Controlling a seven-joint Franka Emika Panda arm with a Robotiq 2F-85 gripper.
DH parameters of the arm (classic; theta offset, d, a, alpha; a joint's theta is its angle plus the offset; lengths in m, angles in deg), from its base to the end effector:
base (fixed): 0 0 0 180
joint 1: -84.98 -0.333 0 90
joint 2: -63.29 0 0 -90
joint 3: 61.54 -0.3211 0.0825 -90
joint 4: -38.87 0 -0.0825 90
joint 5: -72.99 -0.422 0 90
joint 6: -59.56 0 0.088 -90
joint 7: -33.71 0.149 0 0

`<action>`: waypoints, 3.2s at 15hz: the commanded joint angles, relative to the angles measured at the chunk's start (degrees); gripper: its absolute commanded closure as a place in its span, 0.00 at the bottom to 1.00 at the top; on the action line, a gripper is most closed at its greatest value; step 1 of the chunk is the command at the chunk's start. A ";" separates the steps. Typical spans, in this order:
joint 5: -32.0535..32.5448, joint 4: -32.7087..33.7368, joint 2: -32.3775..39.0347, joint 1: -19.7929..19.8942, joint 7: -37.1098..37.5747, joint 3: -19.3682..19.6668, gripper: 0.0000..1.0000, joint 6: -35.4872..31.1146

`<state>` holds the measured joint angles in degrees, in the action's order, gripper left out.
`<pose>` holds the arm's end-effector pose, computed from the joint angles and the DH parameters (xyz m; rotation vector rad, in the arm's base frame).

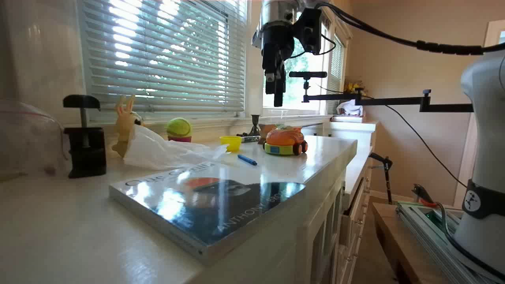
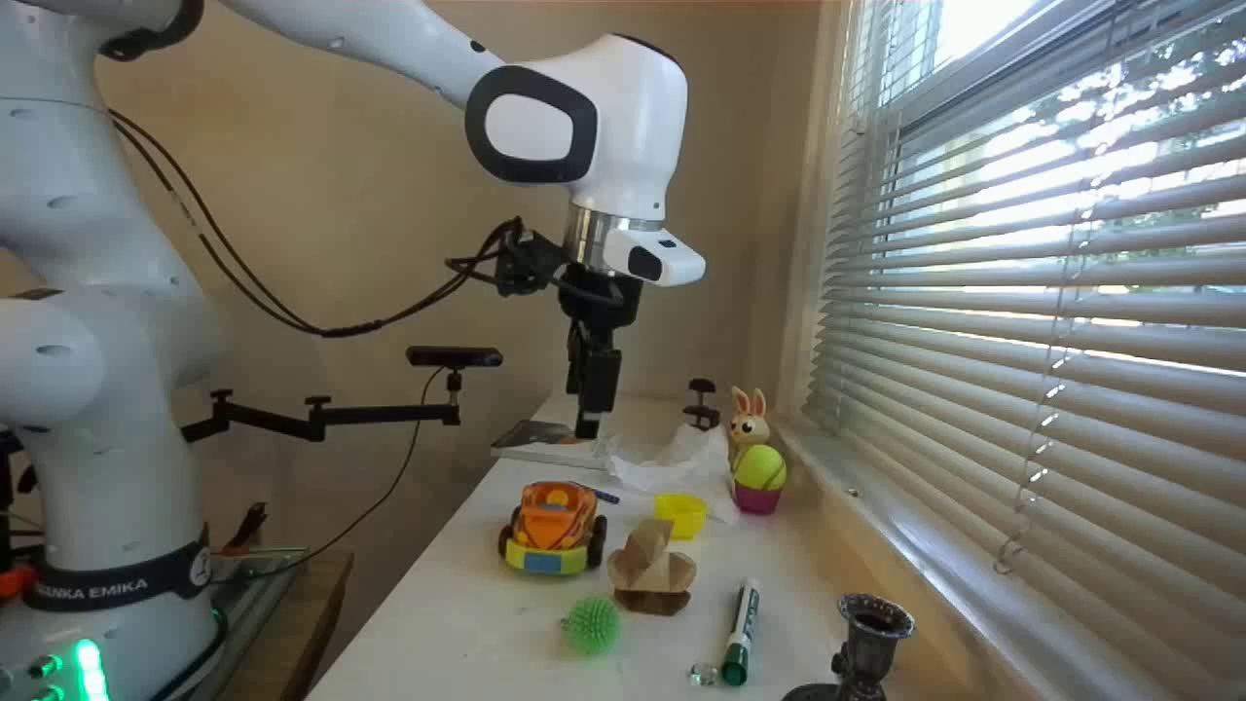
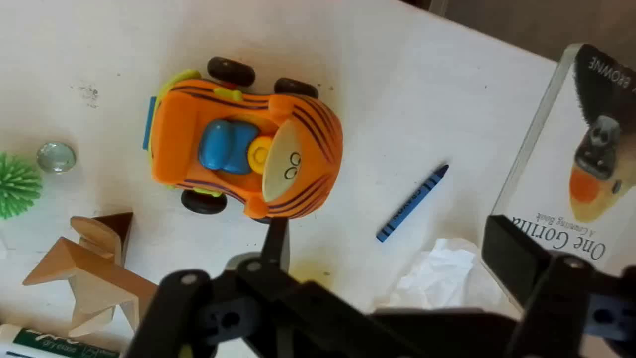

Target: Turn the toy car so that its facing the opposite direction

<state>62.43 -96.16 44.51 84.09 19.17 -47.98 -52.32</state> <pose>0.4603 -0.0826 0.3945 -2.8840 0.0409 0.0425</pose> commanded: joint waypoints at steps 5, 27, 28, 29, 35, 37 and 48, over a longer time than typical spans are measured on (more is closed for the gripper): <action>-0.55 0.11 0.18 1.82 -0.48 -1.66 0.00 0.21; 15.84 0.20 -0.69 2.30 -28.90 -2.45 0.00 12.03; 16.17 -0.22 -0.95 2.38 -29.18 -2.33 0.00 11.15; 16.30 -0.70 -1.22 2.46 -29.45 -2.26 0.00 9.95; 14.00 -3.41 -0.72 2.45 -29.24 -2.11 0.00 1.19; 13.59 -3.95 -0.56 2.27 -29.48 -2.11 0.00 -0.68; 13.29 -4.22 0.09 2.28 -29.43 -2.37 0.00 -1.23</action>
<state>75.93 -100.44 44.54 85.71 -10.08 -49.70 -53.62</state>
